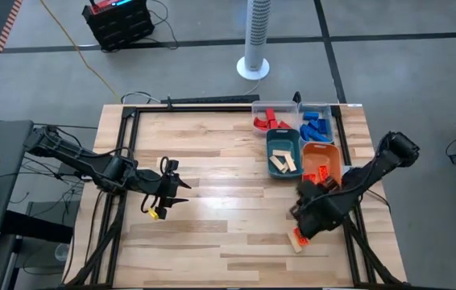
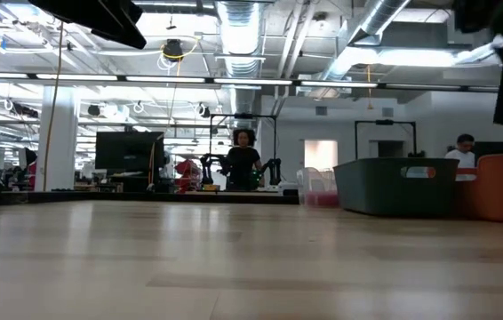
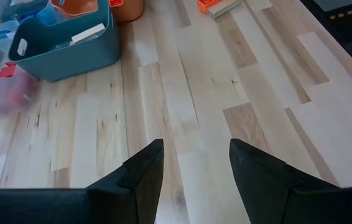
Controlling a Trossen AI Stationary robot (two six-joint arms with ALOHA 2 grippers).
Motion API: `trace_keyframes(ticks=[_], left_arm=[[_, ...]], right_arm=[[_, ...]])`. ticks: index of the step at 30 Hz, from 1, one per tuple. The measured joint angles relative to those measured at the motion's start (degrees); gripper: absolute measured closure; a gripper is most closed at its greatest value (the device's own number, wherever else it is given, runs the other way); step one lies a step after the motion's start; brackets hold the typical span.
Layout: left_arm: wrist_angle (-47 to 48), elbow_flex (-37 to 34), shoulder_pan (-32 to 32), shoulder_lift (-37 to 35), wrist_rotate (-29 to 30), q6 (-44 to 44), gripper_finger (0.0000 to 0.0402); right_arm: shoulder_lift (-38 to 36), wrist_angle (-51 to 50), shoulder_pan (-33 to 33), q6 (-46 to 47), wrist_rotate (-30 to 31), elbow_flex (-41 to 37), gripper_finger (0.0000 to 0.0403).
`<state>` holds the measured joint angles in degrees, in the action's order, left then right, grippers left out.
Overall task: Sort blocks
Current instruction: Put the 8 stud orange game piece into the orange bin
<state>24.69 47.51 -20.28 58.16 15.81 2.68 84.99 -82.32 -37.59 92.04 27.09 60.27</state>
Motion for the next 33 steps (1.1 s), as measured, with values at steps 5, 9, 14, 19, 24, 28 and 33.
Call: trace_keyframes(ticks=[5,9,14,19,24,28,33], left_arm=[[0.0,0.0,0.0,0.0,0.0,-0.2,0.0223],[0.0,0.0,0.0,0.0,0.0,-0.4,0.0223],[-0.1,0.0,0.0,0.0,0.0,-0.8,0.0223],[-0.1,0.0,0.0,0.0,0.0,-0.8,0.0223],[-0.2,0.0,0.0,0.0,0.0,-0.8,0.0223],[-0.2,0.0,0.0,0.0,0.0,-0.9,0.0223],[-0.2,0.0,0.0,0.0,0.0,-1.8,0.0223]], right_arm=[[0.0,14.4,-3.0,-2.7,-5.6,1.7,0.0177],[2.1,25.1,-3.6,-1.5,-15.0,0.8,0.0177],[6.7,26.5,-4.3,-0.1,-20.8,0.7,0.0178],[8.8,26.3,-5.3,3.3,-23.2,0.7,0.0178],[9.2,27.5,-6.2,6.5,-25.5,0.7,0.0178],[9.6,28.0,-6.7,7.6,-25.6,0.7,0.0178],[12.8,28.1,-6.2,7.5,-25.9,0.7,0.0178]])
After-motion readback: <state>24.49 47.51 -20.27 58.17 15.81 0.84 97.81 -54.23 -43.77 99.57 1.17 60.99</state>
